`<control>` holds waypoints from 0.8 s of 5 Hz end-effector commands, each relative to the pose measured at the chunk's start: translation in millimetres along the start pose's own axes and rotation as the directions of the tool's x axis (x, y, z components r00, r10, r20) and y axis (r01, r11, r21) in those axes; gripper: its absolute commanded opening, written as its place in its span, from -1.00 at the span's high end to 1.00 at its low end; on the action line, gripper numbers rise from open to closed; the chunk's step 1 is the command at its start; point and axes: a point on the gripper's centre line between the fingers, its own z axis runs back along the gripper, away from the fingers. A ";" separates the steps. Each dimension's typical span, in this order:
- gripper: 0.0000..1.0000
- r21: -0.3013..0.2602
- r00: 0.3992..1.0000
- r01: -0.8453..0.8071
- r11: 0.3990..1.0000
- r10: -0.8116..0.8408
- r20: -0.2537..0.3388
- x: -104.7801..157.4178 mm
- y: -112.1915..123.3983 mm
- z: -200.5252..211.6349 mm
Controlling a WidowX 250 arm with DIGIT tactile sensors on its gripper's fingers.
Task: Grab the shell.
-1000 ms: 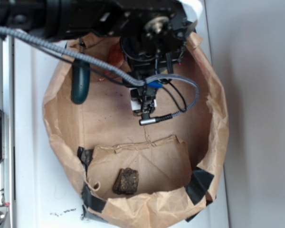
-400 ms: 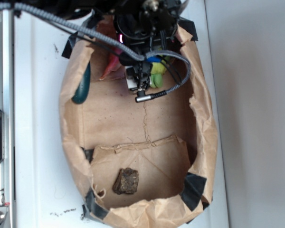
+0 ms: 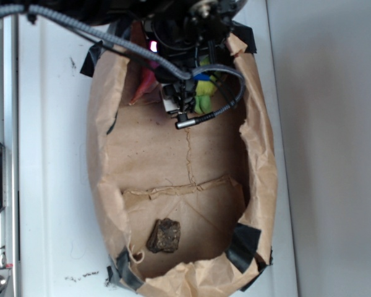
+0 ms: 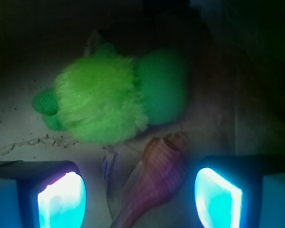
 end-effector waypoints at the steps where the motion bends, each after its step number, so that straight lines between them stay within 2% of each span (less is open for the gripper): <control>1: -1.00 0.008 0.997 -0.022 1.000 0.021 0.080 1.1 2.2 -9.2; 2: -1.00 0.001 0.992 0.026 1.000 -0.026 0.120 3.4 -4.8 -21.2; 3: -1.00 -0.033 0.994 0.067 0.997 -0.063 0.090 2.1 -6.9 -25.3; 4: -1.00 -0.043 0.991 0.084 0.995 -0.079 0.109 1.3 -5.9 -24.6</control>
